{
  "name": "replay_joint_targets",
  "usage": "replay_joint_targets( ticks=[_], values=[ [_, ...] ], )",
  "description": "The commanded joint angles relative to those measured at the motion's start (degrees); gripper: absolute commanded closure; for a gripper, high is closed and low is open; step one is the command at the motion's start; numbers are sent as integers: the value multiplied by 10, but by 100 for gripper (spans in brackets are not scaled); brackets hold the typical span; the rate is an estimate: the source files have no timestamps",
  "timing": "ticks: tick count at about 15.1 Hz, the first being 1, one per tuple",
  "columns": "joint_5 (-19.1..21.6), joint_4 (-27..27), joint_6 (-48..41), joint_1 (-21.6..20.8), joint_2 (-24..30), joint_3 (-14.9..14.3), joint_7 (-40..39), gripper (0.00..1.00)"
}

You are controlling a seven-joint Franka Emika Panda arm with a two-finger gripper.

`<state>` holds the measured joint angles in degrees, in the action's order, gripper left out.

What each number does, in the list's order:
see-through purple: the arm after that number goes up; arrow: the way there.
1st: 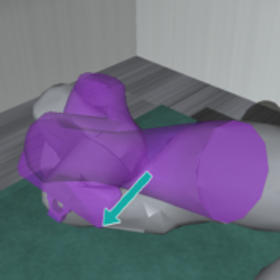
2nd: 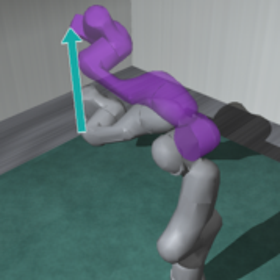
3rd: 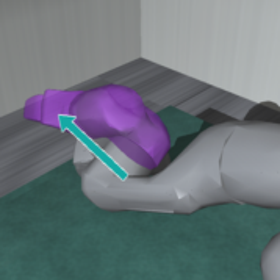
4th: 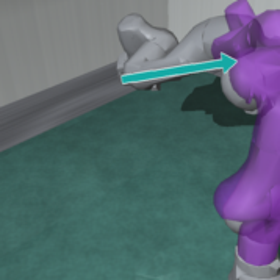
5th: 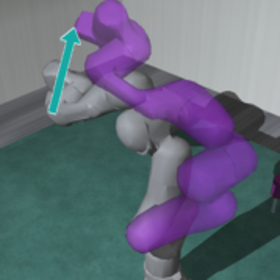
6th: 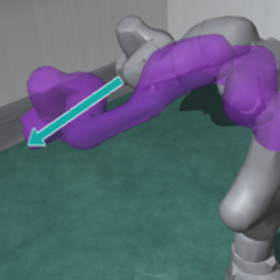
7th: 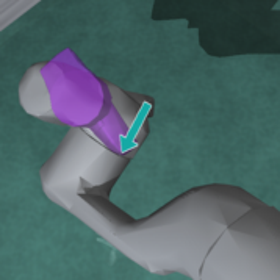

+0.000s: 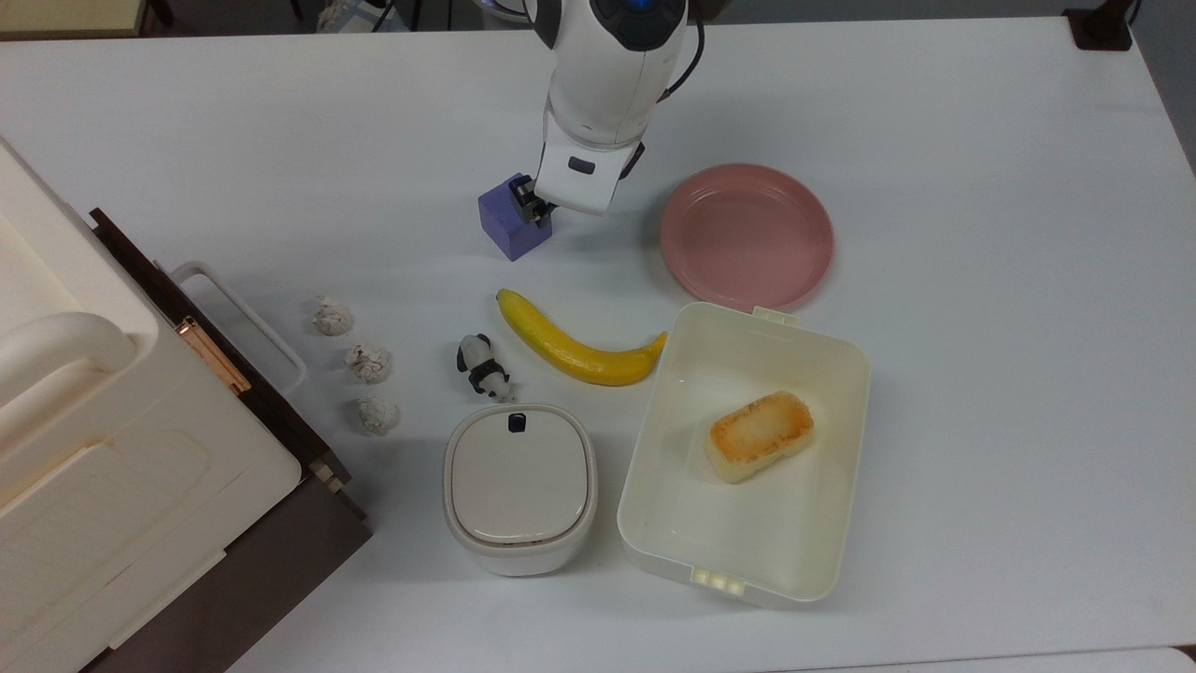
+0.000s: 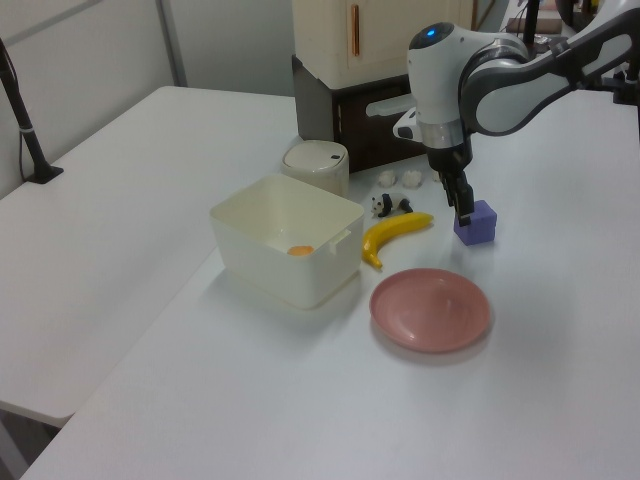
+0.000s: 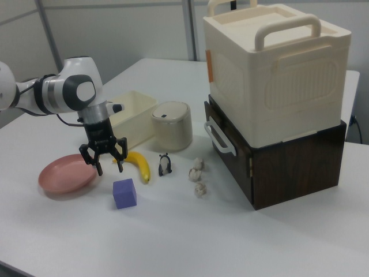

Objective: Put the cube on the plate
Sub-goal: 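Close the gripper on the purple cube and lift it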

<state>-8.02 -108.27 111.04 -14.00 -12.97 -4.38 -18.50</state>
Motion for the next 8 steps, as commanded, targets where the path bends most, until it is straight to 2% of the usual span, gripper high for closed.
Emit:
replay_joint_targets(
  ticks=[1, 2, 6, 8],
  values=[
    [-2, -1, -14, 7, -7, -9, -3, 5],
    [-10, -3, -21, 6, -5, -10, -4, 0],
    [-59, -13, -19, 29, -7, -10, -7, 0],
    [-63, -33, -13, 29, -9, -10, -8, 0]
  ],
)
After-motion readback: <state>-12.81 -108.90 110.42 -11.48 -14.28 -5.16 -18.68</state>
